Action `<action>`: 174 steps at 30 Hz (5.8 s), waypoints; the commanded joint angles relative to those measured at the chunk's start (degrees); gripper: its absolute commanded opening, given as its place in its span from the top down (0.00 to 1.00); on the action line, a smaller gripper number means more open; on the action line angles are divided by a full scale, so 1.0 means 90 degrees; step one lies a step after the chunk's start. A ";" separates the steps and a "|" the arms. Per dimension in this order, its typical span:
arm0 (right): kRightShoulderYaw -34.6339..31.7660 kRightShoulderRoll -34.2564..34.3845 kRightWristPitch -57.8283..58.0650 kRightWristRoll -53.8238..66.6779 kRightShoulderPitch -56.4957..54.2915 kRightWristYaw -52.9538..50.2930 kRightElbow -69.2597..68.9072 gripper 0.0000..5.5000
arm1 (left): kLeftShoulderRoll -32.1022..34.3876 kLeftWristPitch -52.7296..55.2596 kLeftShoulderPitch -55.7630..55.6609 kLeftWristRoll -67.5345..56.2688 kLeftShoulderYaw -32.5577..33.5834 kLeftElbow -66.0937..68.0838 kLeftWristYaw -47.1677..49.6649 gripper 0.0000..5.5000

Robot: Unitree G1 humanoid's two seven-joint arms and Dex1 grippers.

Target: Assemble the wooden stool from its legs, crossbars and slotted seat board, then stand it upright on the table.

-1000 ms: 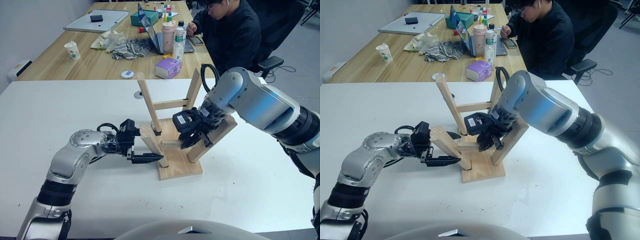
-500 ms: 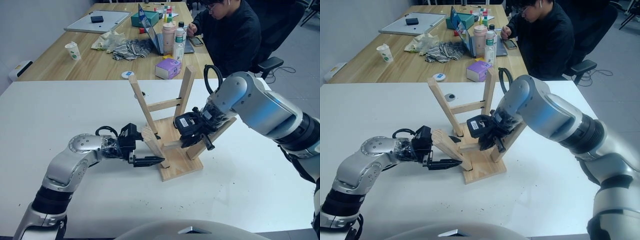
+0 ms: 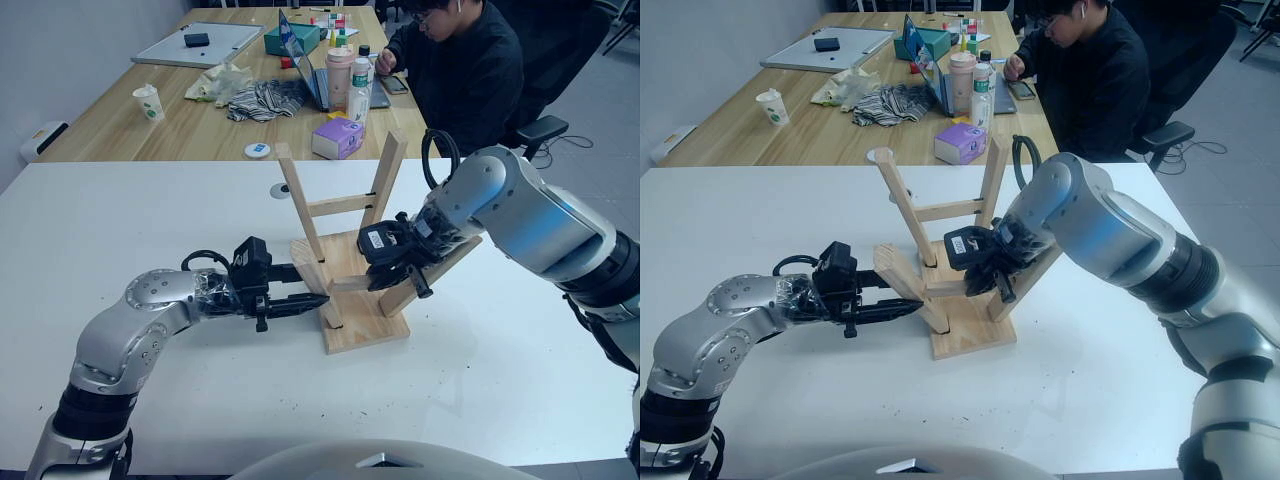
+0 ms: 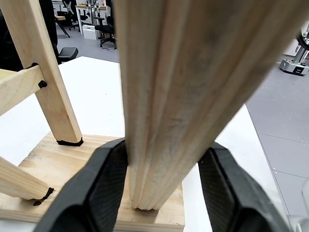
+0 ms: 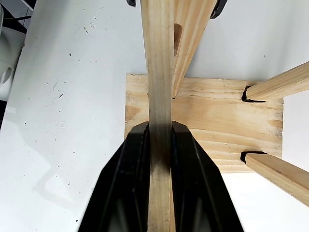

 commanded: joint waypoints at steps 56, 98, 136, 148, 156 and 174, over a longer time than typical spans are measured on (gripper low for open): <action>0.1482 0.0620 -0.0537 -0.1464 0.1593 -0.0747 0.2136 0.92 | 0.0621 -0.0402 0.1921 -0.0246 -0.0072 -0.2376 0.0472 0.63; 0.1714 0.0923 -0.1625 -0.2404 0.2672 -0.1201 0.1929 0.92 | 0.0554 0.2041 -0.0658 0.0126 -0.1863 -0.1785 0.1140 0.63; -0.4934 0.0243 0.0727 0.0742 0.0216 -0.1943 0.3125 0.40 | 0.1300 -0.0301 -0.1149 0.0523 -0.0863 0.0572 -0.1141 0.63; -0.6008 0.1180 0.0403 0.1125 0.7282 -0.3765 -0.0918 0.40 | 0.1231 0.0864 -0.1316 -0.0963 0.0431 0.0987 -0.0932 0.30; -0.5195 0.2720 -0.0356 0.1389 0.8172 -0.4967 -0.1486 0.40 | 0.1931 0.0643 -0.1027 -0.0617 0.0475 0.1974 -0.2081 0.16; -0.4130 0.3695 -0.3116 0.0615 0.7781 -0.5915 0.0531 0.71 | 0.1323 0.0219 -0.1827 0.0093 0.0518 0.4263 -0.2162 0.15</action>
